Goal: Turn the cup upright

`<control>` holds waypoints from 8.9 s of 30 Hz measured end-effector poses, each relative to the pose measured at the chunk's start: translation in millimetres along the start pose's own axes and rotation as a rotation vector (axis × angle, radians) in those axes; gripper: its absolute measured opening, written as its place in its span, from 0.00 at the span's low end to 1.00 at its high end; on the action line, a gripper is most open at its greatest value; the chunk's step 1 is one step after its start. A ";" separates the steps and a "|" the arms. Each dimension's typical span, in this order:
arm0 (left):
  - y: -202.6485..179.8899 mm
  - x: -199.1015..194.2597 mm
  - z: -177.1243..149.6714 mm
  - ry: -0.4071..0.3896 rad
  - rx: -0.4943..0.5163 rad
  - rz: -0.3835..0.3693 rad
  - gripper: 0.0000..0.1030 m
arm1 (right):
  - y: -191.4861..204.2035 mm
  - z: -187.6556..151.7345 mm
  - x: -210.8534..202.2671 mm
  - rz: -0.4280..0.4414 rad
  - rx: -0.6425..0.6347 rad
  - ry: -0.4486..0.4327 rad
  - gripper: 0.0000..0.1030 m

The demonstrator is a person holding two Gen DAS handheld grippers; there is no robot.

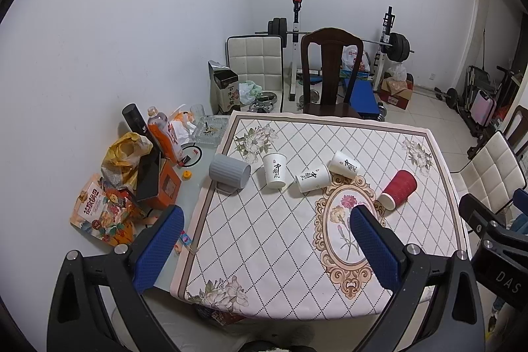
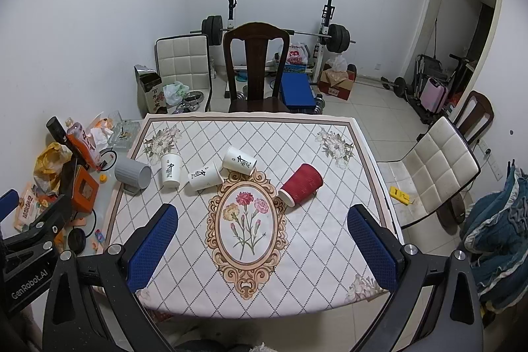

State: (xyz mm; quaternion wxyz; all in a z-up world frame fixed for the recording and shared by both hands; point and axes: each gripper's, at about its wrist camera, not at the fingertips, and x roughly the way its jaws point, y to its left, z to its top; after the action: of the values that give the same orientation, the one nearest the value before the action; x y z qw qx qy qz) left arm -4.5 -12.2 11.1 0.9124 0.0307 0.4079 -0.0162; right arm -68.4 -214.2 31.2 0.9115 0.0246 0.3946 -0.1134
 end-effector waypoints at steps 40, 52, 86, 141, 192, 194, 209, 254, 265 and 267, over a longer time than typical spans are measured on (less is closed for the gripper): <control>2.6 390.9 14.0 0.514 0.071 0.049 0.99 | 55.2 -42.4 403.6 -0.137 -0.016 0.641 1.00; -7.7 474.5 42.8 0.570 0.038 -0.090 0.87 | 46.0 -37.9 457.3 -0.217 0.055 0.700 1.00; -10.9 378.6 16.2 0.513 0.090 -0.049 0.59 | 29.0 -45.0 411.6 -0.184 0.051 0.667 1.00; -104.2 308.6 -104.9 0.608 0.090 -0.034 0.94 | -89.6 -139.0 372.9 -0.208 0.097 0.704 1.00; 78.2 342.0 -141.7 0.685 -0.003 0.091 0.94 | 158.9 -126.7 395.5 0.049 -0.034 0.790 0.61; 76.8 343.4 -139.3 0.681 0.008 0.092 0.94 | 156.8 -125.3 393.9 0.055 -0.013 0.778 0.60; 62.6 374.0 -114.6 0.675 0.016 0.010 1.00 | 121.2 -80.2 362.7 0.082 0.124 0.330 0.60; 11.0 130.8 -79.0 0.280 0.019 0.006 1.00 | 43.1 -103.4 144.0 -0.023 0.001 0.147 1.00; 12.3 31.6 -74.9 0.177 -0.005 -0.030 1.00 | 26.7 -83.4 14.4 -0.005 -0.027 0.070 1.00; 13.1 18.3 -73.4 0.157 -0.006 -0.039 1.00 | 26.8 -81.7 0.5 0.000 -0.033 0.062 1.00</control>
State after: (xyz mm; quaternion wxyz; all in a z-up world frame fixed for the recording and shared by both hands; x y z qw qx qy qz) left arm -46.2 5.9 -50.8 0.8772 0.0210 0.4786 -0.0305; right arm -120.3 -177.2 -26.5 0.8992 0.0130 0.4243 -0.1063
